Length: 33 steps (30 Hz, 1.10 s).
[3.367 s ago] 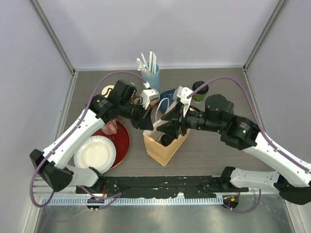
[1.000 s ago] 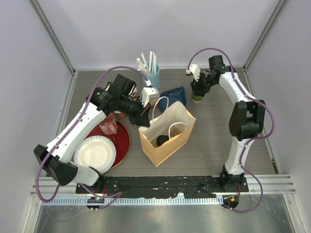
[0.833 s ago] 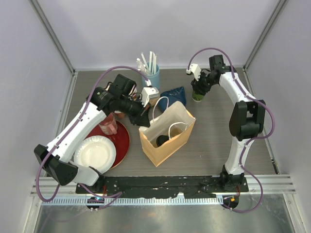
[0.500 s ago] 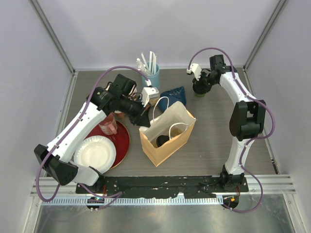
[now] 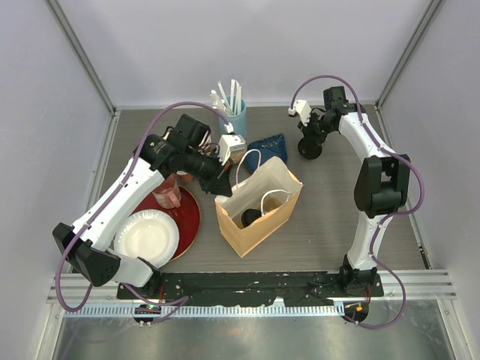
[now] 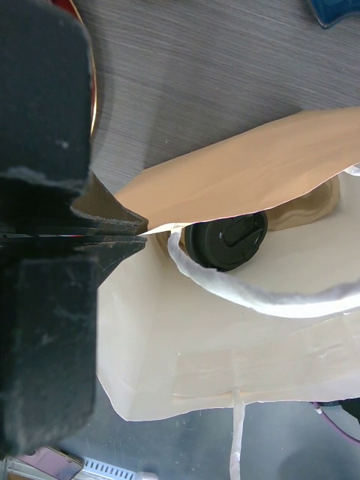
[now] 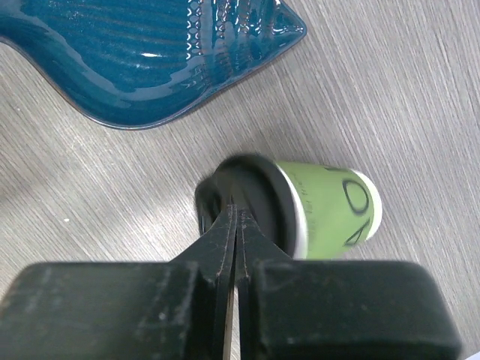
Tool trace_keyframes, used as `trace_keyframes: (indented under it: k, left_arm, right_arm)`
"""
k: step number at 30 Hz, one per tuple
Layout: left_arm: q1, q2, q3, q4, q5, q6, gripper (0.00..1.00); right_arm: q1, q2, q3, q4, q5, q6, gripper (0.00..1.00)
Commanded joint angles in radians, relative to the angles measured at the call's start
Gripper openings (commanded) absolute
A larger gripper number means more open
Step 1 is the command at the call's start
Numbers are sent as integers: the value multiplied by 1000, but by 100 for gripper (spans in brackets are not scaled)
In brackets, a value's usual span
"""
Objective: Pack the takeout coffee
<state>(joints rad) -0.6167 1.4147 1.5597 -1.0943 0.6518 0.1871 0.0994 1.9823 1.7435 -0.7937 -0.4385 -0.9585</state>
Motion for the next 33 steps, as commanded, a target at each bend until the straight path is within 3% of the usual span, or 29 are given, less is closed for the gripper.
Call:
trace_keyframes:
  k: [1, 6, 8, 9, 10, 14, 15, 18, 20, 23, 26, 31, 33]
  left_arm:
    - [6, -6, 40, 11, 31, -8, 0]
    - [6, -8, 39, 11, 31, -9, 0]
    - [6, -8, 40, 10, 31, -8, 0]
    - [6, -10, 43, 11, 31, -9, 0]
    - [6, -11, 42, 13, 29, -8, 0]
    - [8, -17, 36, 17, 14, -6, 0]
    - [8, -16, 31, 22, 6, -5, 0]
    - [12, -13, 37, 31, -47, -8, 0]
    - [14, -10, 46, 36, -78, -12, 0]
    - [17, -7, 75, 39, -119, 1, 0]
    - [18, -3, 98, 30, -145, 34, 0]
    - [25, -11, 105, -6, -181, 181, 0]
    - [31, -14, 99, -18, -187, 199, 0]
  right_arm:
    - [6, -77, -18, 43, 23, 29, 5]
    - [-10, -79, -30, 86, 53, 60, 10]
    - [-9, -98, -47, 91, 41, 61, 21]
    - [-9, -114, -59, 105, 34, 69, 31]
    - [-9, -131, -100, 134, 37, 111, 48]
    - [-7, -171, -156, 323, 135, 285, 67]
    - [-4, -151, -142, 318, 155, 328, 90]
    - [19, -189, -189, 361, 239, 415, 91]
    - [51, -232, -323, 460, 259, 390, 91]
    - [65, -255, -377, 461, 230, 339, 91]
    - [65, -211, -311, 349, 155, 241, 87]
    - [63, -148, -131, 171, 70, -115, 87]
    - [62, -56, -28, -2, 61, -218, 88]
